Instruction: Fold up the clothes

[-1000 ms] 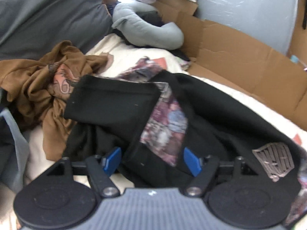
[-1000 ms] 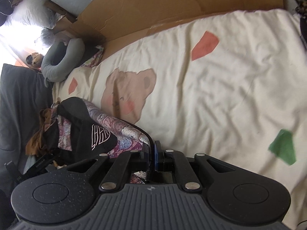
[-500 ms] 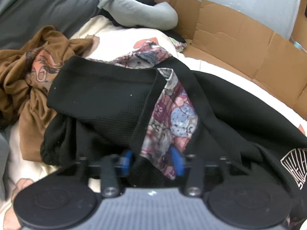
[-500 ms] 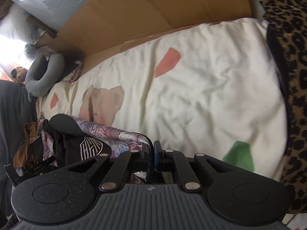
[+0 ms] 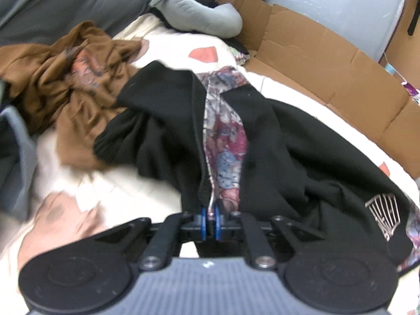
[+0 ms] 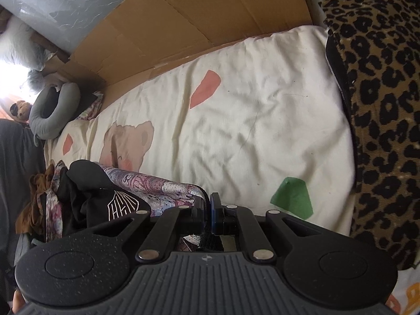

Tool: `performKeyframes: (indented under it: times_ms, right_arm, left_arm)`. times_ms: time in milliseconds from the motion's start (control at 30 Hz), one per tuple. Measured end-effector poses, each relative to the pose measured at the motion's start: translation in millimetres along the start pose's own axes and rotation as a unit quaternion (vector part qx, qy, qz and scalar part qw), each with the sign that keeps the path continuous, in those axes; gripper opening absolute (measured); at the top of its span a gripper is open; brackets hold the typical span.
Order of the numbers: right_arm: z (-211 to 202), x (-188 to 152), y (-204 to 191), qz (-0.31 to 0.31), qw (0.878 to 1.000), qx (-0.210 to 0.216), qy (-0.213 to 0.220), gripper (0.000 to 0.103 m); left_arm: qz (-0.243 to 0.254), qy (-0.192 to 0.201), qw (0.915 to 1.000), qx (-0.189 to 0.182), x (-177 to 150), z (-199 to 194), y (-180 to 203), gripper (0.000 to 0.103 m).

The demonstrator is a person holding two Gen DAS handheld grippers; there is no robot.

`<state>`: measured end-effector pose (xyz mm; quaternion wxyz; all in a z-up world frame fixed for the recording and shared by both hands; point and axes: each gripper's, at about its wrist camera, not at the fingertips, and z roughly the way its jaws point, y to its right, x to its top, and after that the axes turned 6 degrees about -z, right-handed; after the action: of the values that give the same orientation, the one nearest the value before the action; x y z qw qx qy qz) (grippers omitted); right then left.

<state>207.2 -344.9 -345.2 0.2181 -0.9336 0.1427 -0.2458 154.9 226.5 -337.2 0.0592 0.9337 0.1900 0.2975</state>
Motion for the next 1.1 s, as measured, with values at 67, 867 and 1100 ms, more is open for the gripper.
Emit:
performKeyframes:
  times_ms: [67, 867, 1100]
  right_arm:
    - [-8.9, -1.9, 0.6, -0.001, 1.000, 0.001, 0.000, 0.002]
    - [-103.5, -53.8, 17.5, 0.040, 0.999, -0.016, 0.009, 0.002]
    - [-127.6, -70.8, 24.0, 0.043, 0.999, -0.023, 0.002, 0.002]
  left_arm:
    - [-0.005, -0.010, 0.9999, -0.001, -8.7, -13.6, -5.9, 0.007]
    - [-0.052, -0.101, 0.9935, -0.010, -103.4, -125.6, -37.0, 0.007]
    - [-0.038, -0.128, 0.9909, -0.018, -125.0, -146.5, -43.0, 0.007]
